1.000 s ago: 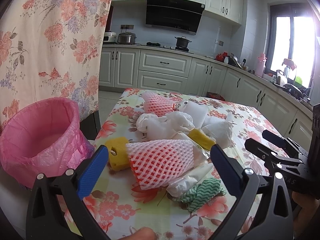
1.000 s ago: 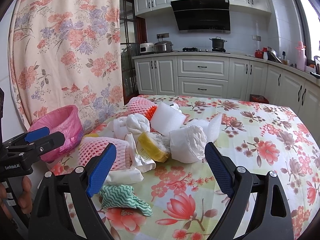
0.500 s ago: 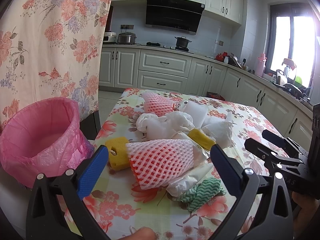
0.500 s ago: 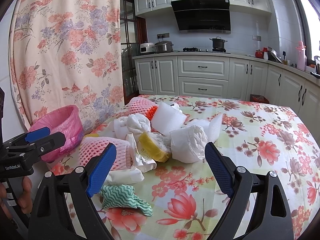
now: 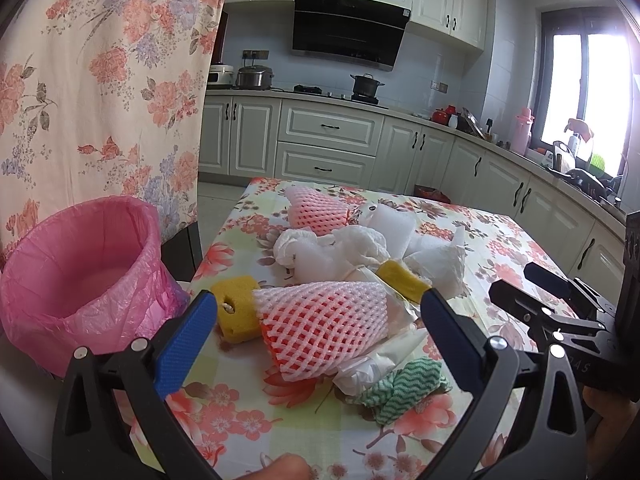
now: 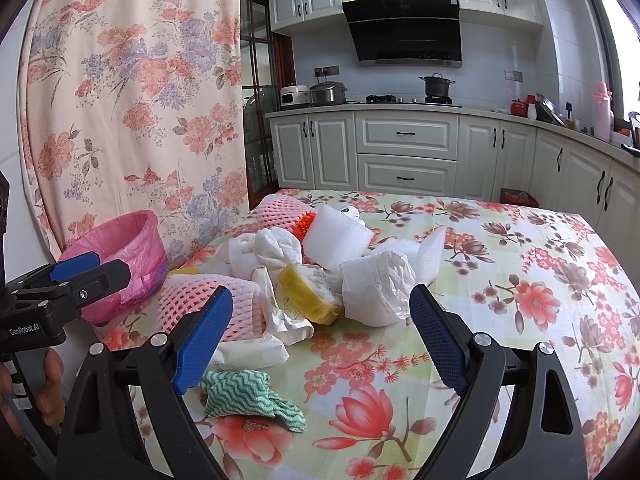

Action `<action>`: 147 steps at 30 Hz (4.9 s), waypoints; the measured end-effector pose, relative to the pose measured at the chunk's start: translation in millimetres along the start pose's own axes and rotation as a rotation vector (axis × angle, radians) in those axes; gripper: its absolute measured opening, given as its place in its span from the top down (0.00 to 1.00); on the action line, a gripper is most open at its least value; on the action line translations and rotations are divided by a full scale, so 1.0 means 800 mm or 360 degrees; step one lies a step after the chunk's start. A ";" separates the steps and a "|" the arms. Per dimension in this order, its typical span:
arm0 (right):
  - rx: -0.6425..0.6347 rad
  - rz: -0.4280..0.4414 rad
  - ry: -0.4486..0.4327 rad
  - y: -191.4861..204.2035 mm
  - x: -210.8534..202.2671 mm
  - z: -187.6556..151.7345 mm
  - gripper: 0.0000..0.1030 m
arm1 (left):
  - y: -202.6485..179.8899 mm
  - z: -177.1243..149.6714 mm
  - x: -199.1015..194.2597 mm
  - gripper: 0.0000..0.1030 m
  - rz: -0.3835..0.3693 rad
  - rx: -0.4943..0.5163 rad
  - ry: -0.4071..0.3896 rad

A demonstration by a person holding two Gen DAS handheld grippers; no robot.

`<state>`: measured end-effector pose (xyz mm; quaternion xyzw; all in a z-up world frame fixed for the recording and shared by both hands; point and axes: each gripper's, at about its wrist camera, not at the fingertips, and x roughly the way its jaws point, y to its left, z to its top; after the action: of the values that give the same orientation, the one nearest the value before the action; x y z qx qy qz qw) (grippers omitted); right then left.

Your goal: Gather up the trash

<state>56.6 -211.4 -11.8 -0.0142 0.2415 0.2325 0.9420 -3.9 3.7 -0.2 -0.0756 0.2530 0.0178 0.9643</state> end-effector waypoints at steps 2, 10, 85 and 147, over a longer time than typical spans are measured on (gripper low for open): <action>-0.0001 0.0000 0.0001 0.000 -0.001 0.000 0.18 | 0.000 0.000 0.000 0.04 0.0000 0.0000 0.0001; 0.0002 0.0000 0.0006 -0.001 -0.001 -0.001 0.18 | 0.002 0.003 -0.001 0.04 0.0002 -0.0009 0.0001; -0.0029 0.0123 0.0587 -0.032 0.075 -0.035 0.56 | -0.062 -0.056 0.079 0.61 -0.0269 0.0281 0.0331; -0.0078 0.0141 0.0416 -0.017 0.065 0.056 0.56 | 0.003 0.041 0.032 0.64 -0.0232 0.0125 0.0178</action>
<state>123.2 -194.9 2.8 -0.0565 0.3568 0.2759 0.8907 34.1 10.7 15.1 -0.0567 0.3010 -0.0667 0.9496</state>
